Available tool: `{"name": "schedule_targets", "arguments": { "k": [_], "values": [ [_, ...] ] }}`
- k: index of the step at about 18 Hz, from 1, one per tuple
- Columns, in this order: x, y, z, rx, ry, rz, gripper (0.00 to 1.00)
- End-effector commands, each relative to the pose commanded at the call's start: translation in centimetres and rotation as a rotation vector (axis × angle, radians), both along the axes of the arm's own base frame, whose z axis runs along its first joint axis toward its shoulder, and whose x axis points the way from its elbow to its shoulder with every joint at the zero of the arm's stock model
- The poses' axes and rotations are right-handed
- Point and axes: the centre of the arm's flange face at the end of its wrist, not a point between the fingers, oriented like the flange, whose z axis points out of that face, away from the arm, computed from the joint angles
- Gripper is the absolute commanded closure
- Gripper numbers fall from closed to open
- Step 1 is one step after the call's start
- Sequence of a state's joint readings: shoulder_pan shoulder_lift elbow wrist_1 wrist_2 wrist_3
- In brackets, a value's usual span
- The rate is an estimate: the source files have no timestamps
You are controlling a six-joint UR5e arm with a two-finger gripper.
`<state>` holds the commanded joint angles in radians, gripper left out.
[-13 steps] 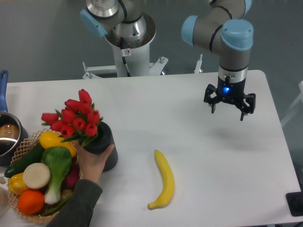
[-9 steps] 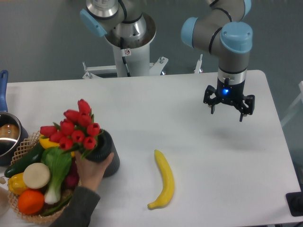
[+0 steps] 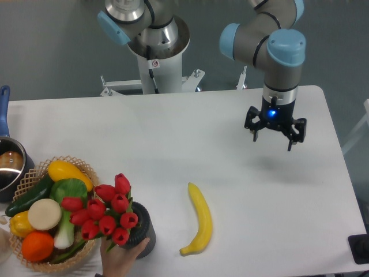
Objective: Pick up the flowers from the vase
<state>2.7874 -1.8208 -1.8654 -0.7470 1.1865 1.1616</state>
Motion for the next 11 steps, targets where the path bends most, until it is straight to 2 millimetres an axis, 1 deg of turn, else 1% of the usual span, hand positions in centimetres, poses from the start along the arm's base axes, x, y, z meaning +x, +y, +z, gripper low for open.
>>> {"name": "schedule_targets", "arguments": {
  "k": [1, 4, 6, 8, 11],
  "values": [
    [0.7, 1.2, 0.1, 0.044, -0.025, -0.016, 0.0],
    [2.9, 4.1, 0.2, 0.103, -0.065, -0.063, 0.0],
    [4.0, 5.3, 0.4, 0.159, -0.101, -0.085, 0.0],
    [5.4, 6.9, 0.7, 0.237, -0.152, -0.124, 0.0],
    [6.9, 8.4, 1.3, 0.349, -0.216, -0.176, 0.0]
  ]
}}
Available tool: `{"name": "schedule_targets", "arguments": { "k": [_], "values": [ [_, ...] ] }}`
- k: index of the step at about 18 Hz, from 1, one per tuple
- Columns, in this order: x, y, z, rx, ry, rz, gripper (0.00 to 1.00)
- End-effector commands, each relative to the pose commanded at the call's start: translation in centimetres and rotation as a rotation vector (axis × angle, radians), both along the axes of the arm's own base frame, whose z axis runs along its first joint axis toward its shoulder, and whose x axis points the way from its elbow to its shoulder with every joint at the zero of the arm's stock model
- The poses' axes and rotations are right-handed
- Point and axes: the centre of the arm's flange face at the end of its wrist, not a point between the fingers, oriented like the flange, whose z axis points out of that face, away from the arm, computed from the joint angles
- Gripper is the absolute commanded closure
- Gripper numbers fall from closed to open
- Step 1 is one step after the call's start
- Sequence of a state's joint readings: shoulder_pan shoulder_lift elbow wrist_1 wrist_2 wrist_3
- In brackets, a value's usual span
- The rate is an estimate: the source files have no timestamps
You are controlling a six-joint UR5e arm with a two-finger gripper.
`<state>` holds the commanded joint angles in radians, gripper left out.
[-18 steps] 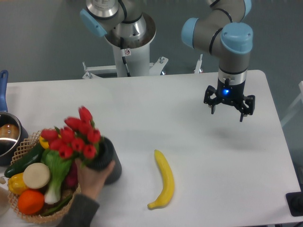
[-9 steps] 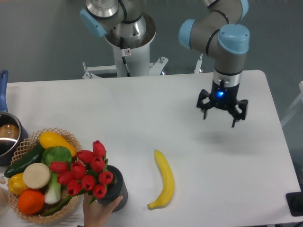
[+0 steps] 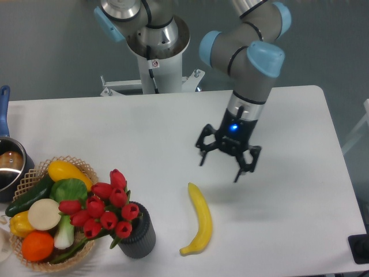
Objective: Pick up the flowers from the vase
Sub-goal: 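Move the open gripper toward the red tulip stems above the black vase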
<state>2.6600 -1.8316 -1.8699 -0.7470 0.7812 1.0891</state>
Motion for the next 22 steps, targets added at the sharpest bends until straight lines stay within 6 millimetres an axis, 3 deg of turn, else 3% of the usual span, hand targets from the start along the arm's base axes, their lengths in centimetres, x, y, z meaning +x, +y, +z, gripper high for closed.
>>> {"name": "schedule_targets", "arguments": {
  "k": [2, 6, 9, 13, 22],
  "values": [
    [1.4, 1.3, 0.6, 0.068, -0.053, -0.03, 0.0],
    [2.1, 2.0, 1.3, 0.175, -0.121, -0.067, 0.0],
    [2.2, 3.8, 0.6, 0.239, -0.16, -0.112, 0.0],
    [3.6, 6.9, -0.3, 0.265, -0.13, -0.187, 0.0],
    [3.4, 12.2, -1.0, 0.274, -0.114, -0.26, 0.0]
  ]
}}
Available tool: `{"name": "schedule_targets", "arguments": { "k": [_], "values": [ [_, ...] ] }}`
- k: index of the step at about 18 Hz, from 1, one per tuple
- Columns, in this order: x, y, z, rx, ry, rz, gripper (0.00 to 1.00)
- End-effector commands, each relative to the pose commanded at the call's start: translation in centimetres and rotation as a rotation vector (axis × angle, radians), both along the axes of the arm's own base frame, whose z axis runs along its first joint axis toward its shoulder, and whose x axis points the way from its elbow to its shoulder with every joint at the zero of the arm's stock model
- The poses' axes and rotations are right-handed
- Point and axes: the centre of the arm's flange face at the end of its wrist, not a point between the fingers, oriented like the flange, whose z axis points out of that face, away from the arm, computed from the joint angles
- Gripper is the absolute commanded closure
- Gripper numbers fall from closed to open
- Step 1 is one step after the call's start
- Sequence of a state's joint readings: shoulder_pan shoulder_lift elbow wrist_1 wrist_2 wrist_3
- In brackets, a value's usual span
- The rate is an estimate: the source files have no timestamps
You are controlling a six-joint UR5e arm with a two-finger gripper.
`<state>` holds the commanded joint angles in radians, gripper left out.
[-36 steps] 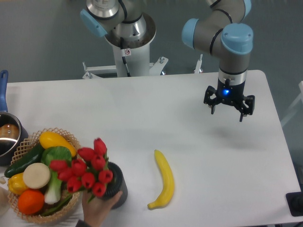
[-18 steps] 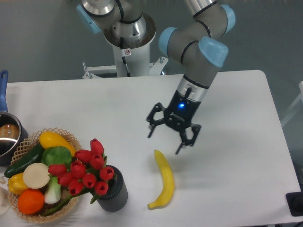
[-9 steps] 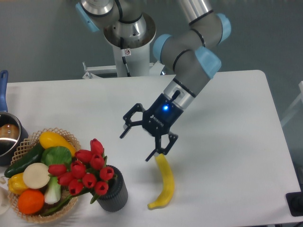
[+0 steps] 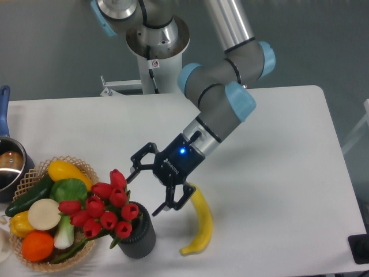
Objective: Pick up the flowers from the vase
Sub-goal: 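Move the open gripper toward the red tulip stems above the black vase, then lower the gripper around the tulip stems and close it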
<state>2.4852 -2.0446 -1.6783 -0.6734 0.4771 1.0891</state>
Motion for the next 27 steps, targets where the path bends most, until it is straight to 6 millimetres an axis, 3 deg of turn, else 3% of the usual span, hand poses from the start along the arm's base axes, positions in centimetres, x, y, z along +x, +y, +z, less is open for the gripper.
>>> {"name": "schedule_targets", "arguments": {
  "k": [6, 7, 8, 12, 13, 21, 24, 27],
  "values": [
    [1.6, 1.8, -0.9, 0.01, 0.015, -0.038, 0.0],
    [1.9, 2.0, -0.9, 0.012, 0.014, -0.043, 0.05],
    [2.0, 2.1, -1.0, 0.012, 0.012, -0.045, 0.27],
    [1.3, 1.6, -0.7, 0.016, 0.015, -0.033, 0.88],
    [1.4, 1.6, -0.6, 0.015, 0.013, -0.031, 0.98],
    [0.7, 0.9, -0.1, 0.005, -0.012, -0.002, 1.0],
    [1.4, 0.7, 1.9, 0.007, -0.027, 0.012, 1.0],
    [0.9, -0.1, 4.3, 0.033, -0.058, 0.036, 1.0]
  ]
}}
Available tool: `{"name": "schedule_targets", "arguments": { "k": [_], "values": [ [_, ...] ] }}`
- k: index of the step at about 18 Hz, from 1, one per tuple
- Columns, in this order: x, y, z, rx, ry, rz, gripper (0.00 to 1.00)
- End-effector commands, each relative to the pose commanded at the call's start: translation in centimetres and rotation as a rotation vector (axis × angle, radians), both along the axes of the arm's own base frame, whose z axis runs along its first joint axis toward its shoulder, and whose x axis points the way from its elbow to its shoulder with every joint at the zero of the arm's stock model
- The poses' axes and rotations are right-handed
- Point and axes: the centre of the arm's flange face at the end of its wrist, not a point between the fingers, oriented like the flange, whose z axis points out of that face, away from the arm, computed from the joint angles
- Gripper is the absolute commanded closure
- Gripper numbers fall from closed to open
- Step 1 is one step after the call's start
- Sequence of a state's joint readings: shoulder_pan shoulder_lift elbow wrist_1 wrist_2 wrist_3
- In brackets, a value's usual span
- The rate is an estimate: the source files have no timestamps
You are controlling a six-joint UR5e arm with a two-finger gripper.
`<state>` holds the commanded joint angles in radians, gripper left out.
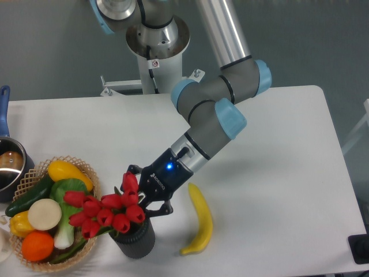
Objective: Pick up the flowers from the vase
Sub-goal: 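Lower the gripper around the tulip stems and close it, then lift the gripped tulips up out of the black vase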
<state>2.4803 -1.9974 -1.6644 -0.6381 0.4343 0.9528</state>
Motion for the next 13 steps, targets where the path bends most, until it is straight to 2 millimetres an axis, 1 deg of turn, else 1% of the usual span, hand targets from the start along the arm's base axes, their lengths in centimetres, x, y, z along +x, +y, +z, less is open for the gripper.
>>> {"name": "schedule_targets", "arguments": {
  "k": [1, 2, 4, 5, 6, 10, 11, 13],
  "values": [
    [-0.2, -0.7, 1.6, 0.02, -0.007, 0.012, 1.0],
    [-0.3, -1.0, 2.2, 0.03, -0.012, 0.016, 1.0],
    [-0.7, -1.2, 2.6, 0.035, -0.01, 0.021, 1.0],
    [-0.8, -1.2, 2.9, 0.039, -0.005, 0.021, 1.0],
    [-1.0, -1.0, 3.6, 0.049, 0.003, 0.021, 1.0],
    [-2.1, -0.7, 7.1, 0.08, -0.015, 0.04, 1.0],
    [-2.4, -0.7, 7.7, 0.084, -0.017, 0.046, 1.0],
    [-2.4, -0.6, 8.2, 0.082, -0.027, 0.051, 1.0]
  ]
}}
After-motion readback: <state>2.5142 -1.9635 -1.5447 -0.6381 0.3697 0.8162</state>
